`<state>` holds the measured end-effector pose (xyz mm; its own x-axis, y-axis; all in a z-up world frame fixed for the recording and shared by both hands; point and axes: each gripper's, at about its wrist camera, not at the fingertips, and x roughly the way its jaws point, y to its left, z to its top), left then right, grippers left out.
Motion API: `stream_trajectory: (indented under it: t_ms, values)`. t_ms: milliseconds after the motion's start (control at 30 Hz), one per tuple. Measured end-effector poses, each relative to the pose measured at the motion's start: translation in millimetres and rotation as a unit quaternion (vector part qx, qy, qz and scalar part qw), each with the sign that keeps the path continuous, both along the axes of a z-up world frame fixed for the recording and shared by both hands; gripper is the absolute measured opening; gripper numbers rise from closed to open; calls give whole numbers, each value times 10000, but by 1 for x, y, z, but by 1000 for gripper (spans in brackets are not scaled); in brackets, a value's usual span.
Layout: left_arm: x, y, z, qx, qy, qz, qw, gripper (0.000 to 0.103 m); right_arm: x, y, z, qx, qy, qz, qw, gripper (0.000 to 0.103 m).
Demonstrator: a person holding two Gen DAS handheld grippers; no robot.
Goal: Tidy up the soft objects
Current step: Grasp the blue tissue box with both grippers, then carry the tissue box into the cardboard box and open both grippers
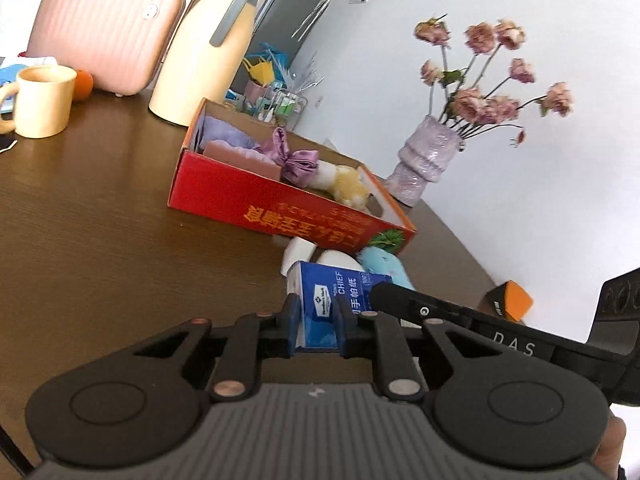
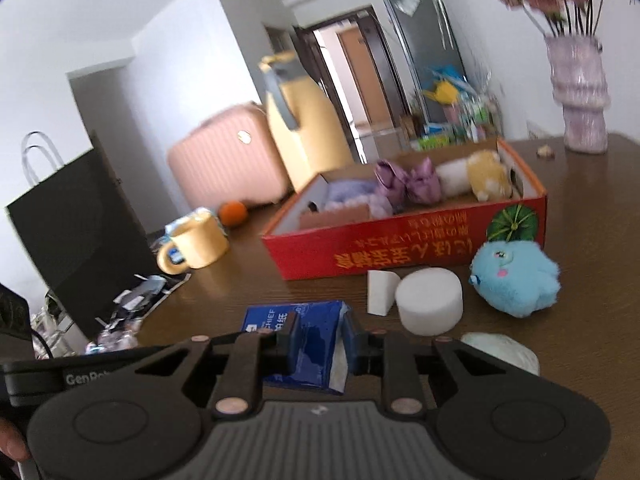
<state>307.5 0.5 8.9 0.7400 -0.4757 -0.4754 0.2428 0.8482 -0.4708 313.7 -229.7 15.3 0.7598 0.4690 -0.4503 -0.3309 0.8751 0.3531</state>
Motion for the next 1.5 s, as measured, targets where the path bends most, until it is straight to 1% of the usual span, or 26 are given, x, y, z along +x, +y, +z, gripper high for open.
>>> stream_trajectory:
  t_ms: [133,200,300,400,467,567,633,700,767,867,967,1033,1067,1133,1167,1233,1333,1433,1500]
  values:
    - [-22,-5,4,-10,-4,-54,10000,18,-24,-5,3,48,-40,-67,10000,22]
    - [-27,-9,6,-21,-3,-76,10000,18,-32,-9,4,82,-35,-115,9999,22]
    - [-31,-13,12,-31,-120,-83,9999,18,-40,-14,8,120,-99,-161,9997,22]
    - [-21,-20,18,-7,-195,-59,9998,18,-38,-18,12,98,-184,-230,9995,22]
    - [-3,-26,25,15,-261,-73,9996,18,-27,-20,18,33,-273,-292,9992,22]
    - [40,-36,41,28,-313,-164,9994,18,7,-24,36,-134,-471,-362,9981,22]
    - [84,-45,49,44,-263,-210,9994,18,44,-28,51,-253,-553,-370,9975,22]
    - [127,-54,51,149,-189,-170,9996,18,88,-32,59,-350,-455,-401,9975,22]
    - [177,-64,45,277,83,-100,9995,18,143,-35,56,-370,-155,-430,9983,22]
    - [241,-80,27,602,462,-74,9971,17,213,-35,39,-491,307,-592,9966,22]
    - [290,-81,5,828,895,-17,9925,17,277,-31,13,-518,851,-616,9931,22]
    - [314,-80,-8,1003,1060,-19,9893,17,310,-27,-3,-533,1200,-591,9896,21]
    - [323,-79,-14,1119,1124,49,9873,17,324,-23,-12,-604,1356,-547,9874,21]
    - [328,-78,-21,1256,1105,78,9859,16,337,-15,-24,-752,1505,-469,9846,20]
    - [325,-78,-22,1328,1015,45,9859,16,340,-10,-29,-913,1518,-460,9831,20]
    - [321,-77,-24,1405,815,-7,9867,16,336,-4,-27,-1039,1404,-423,9837,20]
    - [321,-75,-26,1381,815,-82,9870,16,336,2,-27,-1275,1383,-388,9814,20]
    - [312,-75,-10,1404,713,-34,9875,18,327,1,-14,-1381,1220,-358,9822,23]
    - [296,-71,10,1507,467,-21,9875,21,311,-6,6,-1410,1004,-359,9842,24]
